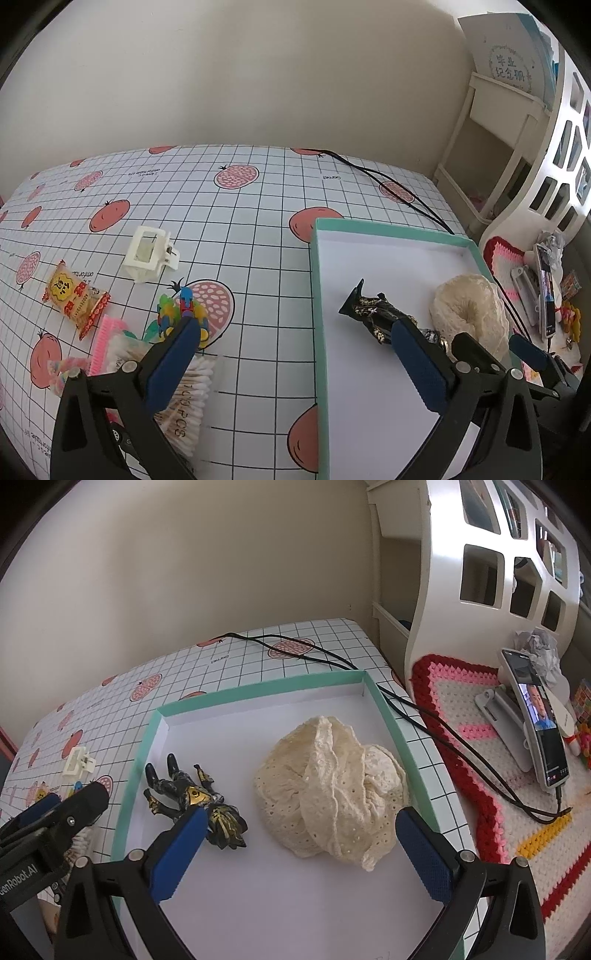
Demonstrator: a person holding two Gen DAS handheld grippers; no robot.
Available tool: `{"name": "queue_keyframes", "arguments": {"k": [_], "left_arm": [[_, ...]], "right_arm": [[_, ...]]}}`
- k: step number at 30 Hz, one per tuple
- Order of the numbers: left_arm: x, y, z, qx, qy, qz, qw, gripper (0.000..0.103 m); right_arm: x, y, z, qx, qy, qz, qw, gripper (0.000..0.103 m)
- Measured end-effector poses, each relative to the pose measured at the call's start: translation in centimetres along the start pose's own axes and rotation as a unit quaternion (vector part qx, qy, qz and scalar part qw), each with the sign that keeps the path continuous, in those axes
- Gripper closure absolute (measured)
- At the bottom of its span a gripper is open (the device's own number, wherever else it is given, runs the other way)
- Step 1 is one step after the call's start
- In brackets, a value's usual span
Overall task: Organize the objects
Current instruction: 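Withdraw both grippers from the tray, then move the right gripper to the black toy car and close on it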
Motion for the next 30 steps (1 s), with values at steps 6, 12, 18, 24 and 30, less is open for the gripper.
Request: {"name": "queue_keyframes", "arguments": {"k": [6, 12, 18, 24, 30], "left_arm": [[-0.6, -0.3, -0.2, 0.002, 0.007, -0.010, 0.9999, 0.000], [-2.2, -1.3, 0.1, -0.010, 0.022, -0.039, 0.9989, 0.000], [-4.3, -2.6, 1.4, -0.014, 0.016, -0.067, 0.9975, 0.000], [-7.2, -3.9, 4.1, -0.024, 0.003, -0.097, 0.9950, 0.000], [-9.0, -4.0, 7.9, -0.044, -0.025, -0.102, 0.9935, 0.000]], "right_arm": [[-0.2, -0.1, 0.2, -0.002, -0.002, -0.002, 1.000, 0.000], [-1.1, -0.5, 0.6, 0.001, 0.000, -0.015, 1.000, 0.000], [-3.3, -1.7, 1.4, 0.011, 0.003, -0.052, 0.999, 0.000], [-5.1, -2.4, 3.8, -0.006, -0.018, -0.076, 0.997, 0.000], [-6.3, -2.3, 6.7, -0.023, -0.041, -0.082, 0.996, 0.000]]}}
Point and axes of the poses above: each gripper's, at about its wrist camera, not at the fingertips, and x roughly the way its jaws point, z to its left, y to its underside, the point moved 7 cm from there along x, roughly the way its jaws point, and after that the axes turned 10 degrees about y, right-handed, at the moved point
